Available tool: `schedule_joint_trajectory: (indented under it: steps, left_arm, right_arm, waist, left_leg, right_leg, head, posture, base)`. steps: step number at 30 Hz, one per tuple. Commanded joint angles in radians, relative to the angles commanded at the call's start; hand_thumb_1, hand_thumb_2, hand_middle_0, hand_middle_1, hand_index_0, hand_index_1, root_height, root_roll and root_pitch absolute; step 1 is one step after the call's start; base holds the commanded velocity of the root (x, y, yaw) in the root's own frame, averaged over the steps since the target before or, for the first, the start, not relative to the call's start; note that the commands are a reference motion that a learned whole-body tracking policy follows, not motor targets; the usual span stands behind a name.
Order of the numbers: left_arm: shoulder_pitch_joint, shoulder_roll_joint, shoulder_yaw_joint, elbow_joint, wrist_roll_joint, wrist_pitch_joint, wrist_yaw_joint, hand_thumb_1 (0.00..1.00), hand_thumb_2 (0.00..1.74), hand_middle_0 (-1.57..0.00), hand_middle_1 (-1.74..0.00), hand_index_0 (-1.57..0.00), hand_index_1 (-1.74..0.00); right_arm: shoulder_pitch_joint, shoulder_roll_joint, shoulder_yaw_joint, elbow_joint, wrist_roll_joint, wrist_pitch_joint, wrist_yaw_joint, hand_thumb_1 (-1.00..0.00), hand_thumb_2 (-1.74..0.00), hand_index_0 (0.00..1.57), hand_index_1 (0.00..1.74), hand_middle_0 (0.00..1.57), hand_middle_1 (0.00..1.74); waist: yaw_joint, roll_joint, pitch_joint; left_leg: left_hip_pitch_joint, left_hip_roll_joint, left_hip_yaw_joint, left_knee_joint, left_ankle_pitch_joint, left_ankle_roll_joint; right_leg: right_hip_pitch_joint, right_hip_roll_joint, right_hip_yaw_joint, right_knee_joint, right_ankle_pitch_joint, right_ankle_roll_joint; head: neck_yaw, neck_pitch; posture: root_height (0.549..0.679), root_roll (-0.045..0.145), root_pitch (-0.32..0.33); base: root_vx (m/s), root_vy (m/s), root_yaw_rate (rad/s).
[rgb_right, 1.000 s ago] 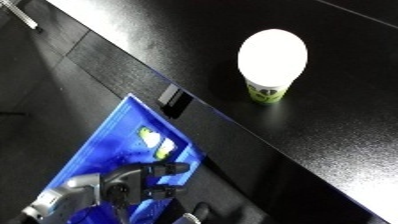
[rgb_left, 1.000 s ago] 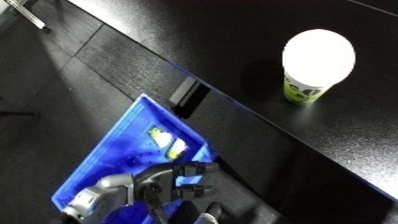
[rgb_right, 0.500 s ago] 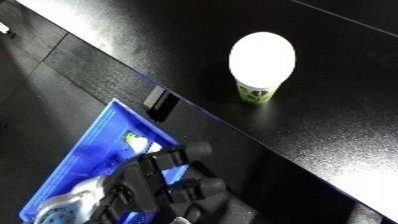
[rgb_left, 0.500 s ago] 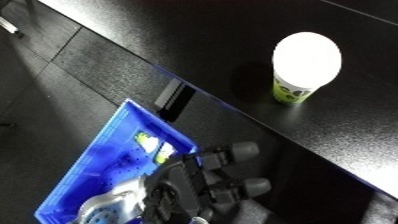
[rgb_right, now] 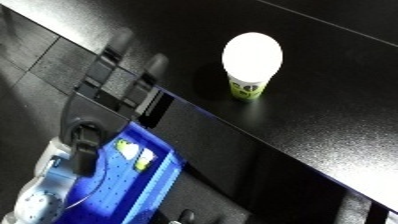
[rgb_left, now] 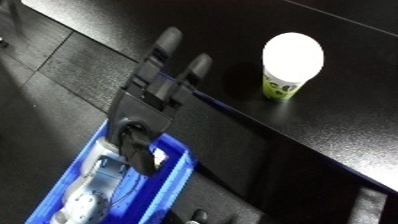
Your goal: Pick up the object and place it into the box
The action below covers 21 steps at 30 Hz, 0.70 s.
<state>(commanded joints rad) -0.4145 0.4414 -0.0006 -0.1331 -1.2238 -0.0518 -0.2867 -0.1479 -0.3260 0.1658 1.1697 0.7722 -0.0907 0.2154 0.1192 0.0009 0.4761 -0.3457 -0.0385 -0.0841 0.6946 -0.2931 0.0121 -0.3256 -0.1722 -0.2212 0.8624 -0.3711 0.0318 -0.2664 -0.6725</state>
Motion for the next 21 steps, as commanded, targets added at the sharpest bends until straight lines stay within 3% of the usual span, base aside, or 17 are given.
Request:
schedule_joint_trajectory:
  steps: [4, 11, 21]
  left_arm:
    - [-0.028, 0.030, 0.013, 0.021, 0.173, -0.018, 0.159, 0.00, 0.00, 0.00, 0.00, 0.00, 0.00]
    - [-0.117, 0.082, -0.037, 0.073, 0.406, -0.011, 0.284, 0.00, 0.00, 0.00, 0.00, 0.00, 0.00]
    - [-0.255, 0.129, -0.158, 0.190, 0.528, 0.027, 0.373, 0.00, 0.00, 0.00, 0.00, 0.00, 0.00]
  right_arm:
    - [-0.003, -0.006, 0.001, 0.000, 0.006, 0.005, 0.007, 0.00, 0.00, 0.00, 0.00, 0.00, 0.00]
    - [-0.025, -0.023, 0.017, 0.013, 0.011, 0.012, 0.024, 0.00, 0.00, 0.00, 0.00, 0.00, 0.00]
    - [-0.046, -0.046, 0.046, 0.019, 0.020, 0.028, 0.029, 0.00, 0.00, 0.00, 0.00, 0.00, 0.00]
  waist:
    - [-0.011, 0.006, -0.002]
    - [-0.041, 0.010, -0.004]
    - [-0.086, 0.002, -0.001]
  left_leg:
    - [-0.003, 0.000, 0.004, 0.002, 0.002, 0.0004]
    - [-0.012, 0.009, 0.020, 0.008, 0.004, -0.0014]
    - [-0.021, 0.026, 0.045, 0.026, 0.001, 0.0021]
  right_leg:
    - [-0.008, 0.0034, 0.007, 0.008, -0.002, -0.0009]
    - [-0.028, 0.0141, 0.026, 0.016, -0.004, -0.0027]
    - [-0.054, 0.0248, 0.045, 0.029, 0.002, 0.0003]
  head:
    - [0.002, 0.015]
    - [-0.015, 0.027]
    - [-0.028, 0.047]
  posture:
    - [0.629, 0.028, -0.077]
    - [0.629, 0.028, -0.072]
    - [0.628, 0.026, -0.073]
  base:
    - [0.003, 0.012, -0.055]
    - [0.001, 0.010, -0.104]
    - [0.022, 0.008, -0.097]
